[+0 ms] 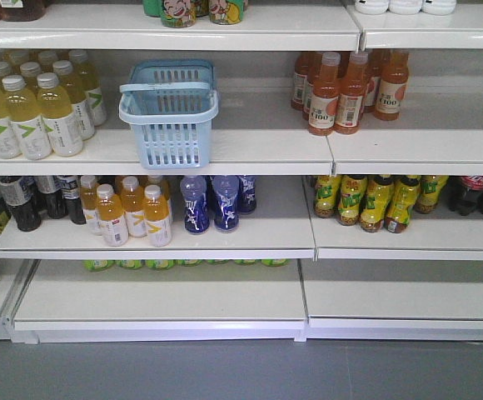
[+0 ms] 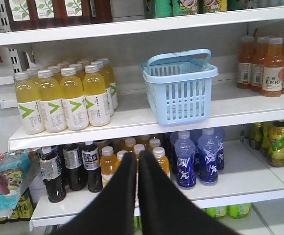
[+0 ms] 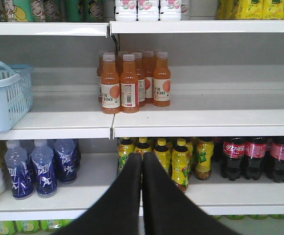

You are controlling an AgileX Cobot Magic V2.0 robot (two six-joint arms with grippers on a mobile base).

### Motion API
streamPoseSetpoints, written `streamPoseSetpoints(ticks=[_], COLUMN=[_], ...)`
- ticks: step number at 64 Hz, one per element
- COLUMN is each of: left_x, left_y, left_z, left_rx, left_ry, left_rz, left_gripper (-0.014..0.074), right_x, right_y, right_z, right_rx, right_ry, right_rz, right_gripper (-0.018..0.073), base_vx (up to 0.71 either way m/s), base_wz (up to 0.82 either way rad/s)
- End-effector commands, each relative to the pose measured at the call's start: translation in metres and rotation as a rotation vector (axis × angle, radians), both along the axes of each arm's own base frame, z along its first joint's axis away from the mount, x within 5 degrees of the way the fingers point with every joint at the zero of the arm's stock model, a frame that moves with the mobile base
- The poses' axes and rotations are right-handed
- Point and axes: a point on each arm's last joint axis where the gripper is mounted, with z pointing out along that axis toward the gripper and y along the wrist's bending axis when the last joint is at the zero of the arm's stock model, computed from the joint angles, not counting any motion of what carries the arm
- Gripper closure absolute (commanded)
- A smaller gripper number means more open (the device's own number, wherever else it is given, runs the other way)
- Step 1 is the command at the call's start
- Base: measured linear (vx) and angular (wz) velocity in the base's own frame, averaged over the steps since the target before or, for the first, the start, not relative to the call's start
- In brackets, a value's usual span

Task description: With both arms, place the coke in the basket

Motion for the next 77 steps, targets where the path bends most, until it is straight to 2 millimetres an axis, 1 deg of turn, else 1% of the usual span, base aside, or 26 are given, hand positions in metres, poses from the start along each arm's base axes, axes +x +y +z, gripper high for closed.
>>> streamPoseSetpoints(ticks=[1, 77], left_x=[-0.0033, -0.0033], left_y=[0.0006, 0.0006], left_z=[0.0187, 0.0187], left_rx=[-0.011, -0.011], left_ry=[-0.121, -0.121], left_rz=[0.006, 0.006], left_gripper=[0.0602, 0.0602], right_x=[-0.0008, -0.0008], right_y=[-0.0003, -0.0003], right_z=[0.0046, 0.0046], right_rx=[-0.016, -0.016], right_ry=[-0.075, -0.075], right_rz=[-0.005, -0.005], right_gripper=[0.0569, 0.0569], base_vx=[0.07, 0.08], base_wz=[0.00, 0.00])
